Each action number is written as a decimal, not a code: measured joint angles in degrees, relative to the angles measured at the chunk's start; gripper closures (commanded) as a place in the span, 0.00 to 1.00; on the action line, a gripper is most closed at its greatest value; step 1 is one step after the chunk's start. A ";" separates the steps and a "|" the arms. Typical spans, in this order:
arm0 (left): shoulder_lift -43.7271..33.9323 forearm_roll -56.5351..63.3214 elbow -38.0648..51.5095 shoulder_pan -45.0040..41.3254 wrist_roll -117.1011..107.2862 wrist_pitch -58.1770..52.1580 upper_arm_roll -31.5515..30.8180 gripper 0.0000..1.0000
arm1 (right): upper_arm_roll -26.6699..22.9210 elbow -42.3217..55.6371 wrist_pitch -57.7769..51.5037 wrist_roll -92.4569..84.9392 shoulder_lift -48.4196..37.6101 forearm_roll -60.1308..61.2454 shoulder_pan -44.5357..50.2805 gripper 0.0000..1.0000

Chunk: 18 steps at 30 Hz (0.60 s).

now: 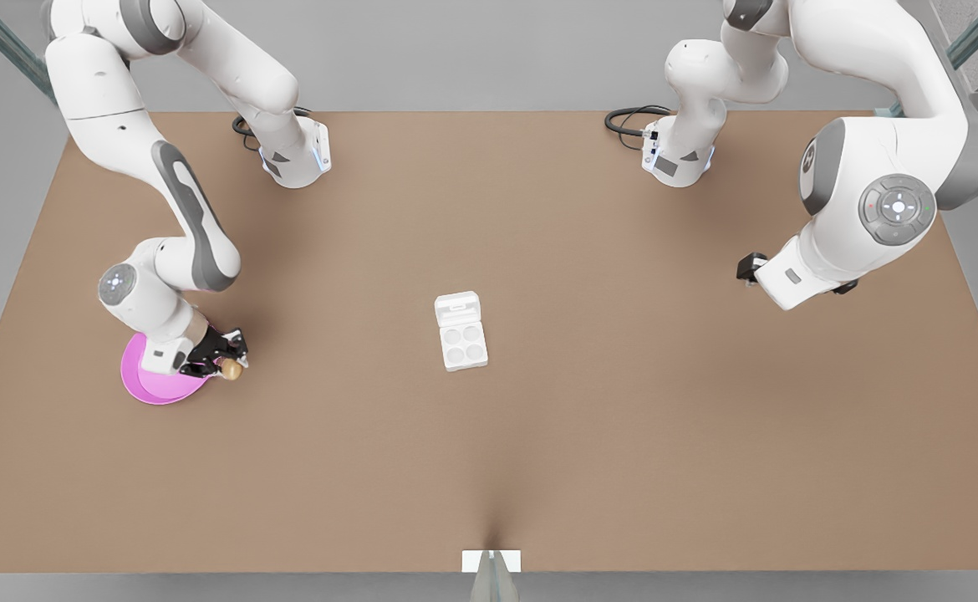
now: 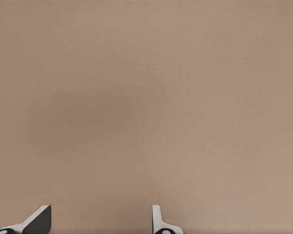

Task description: Pack egg into the box and close the box lid

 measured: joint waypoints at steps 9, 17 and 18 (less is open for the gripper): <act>0.68 0.00 -0.09 0.00 -0.03 0.13 0.00 0.00 | -0.05 18.85 -13.29 11.90 5.53 -0.42 25.85 0.60; 0.70 0.07 -0.09 0.01 -0.05 0.33 0.00 0.00 | -8.76 34.95 -20.03 28.26 15.22 -1.35 51.65 0.60; 0.73 0.07 -0.09 0.01 -0.05 0.34 0.00 0.00 | -9.46 35.42 -20.40 30.34 15.60 -1.37 53.09 0.60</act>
